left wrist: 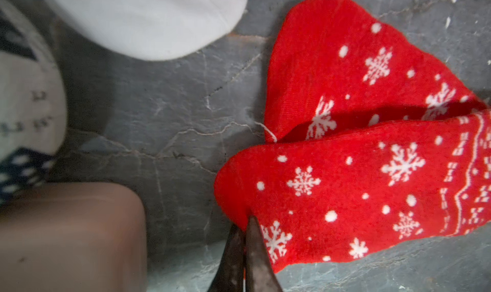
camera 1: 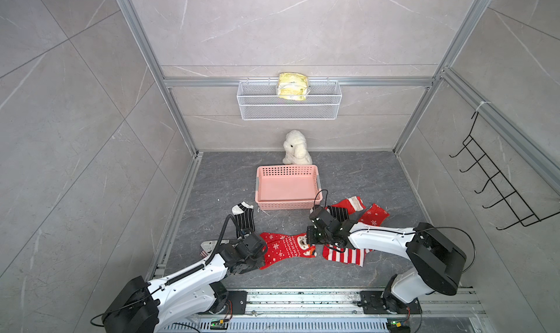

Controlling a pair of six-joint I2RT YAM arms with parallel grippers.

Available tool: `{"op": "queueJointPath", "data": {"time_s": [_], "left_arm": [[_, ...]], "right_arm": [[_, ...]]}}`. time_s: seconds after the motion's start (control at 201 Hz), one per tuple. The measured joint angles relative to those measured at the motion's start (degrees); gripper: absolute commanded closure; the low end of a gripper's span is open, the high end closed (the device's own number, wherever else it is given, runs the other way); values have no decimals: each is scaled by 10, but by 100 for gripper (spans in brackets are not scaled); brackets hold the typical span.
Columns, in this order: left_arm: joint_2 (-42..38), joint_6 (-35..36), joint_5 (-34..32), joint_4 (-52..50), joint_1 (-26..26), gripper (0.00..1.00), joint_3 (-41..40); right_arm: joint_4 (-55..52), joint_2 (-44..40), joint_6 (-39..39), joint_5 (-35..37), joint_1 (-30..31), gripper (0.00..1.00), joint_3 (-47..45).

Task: Place the socks together as a pair
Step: Pick up the sock.

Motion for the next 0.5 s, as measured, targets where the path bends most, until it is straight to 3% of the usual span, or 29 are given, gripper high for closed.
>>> {"op": "queueJointPath", "data": {"time_s": [0.328,0.498], "left_arm": [[-19,35,-7,-61,0,100,72],[-22,69,-46,-114,0,100,132]], "right_arm": [[-12,-88,2,0,17,100,0],[-17,-150,32,27,37,100,-23]]}}
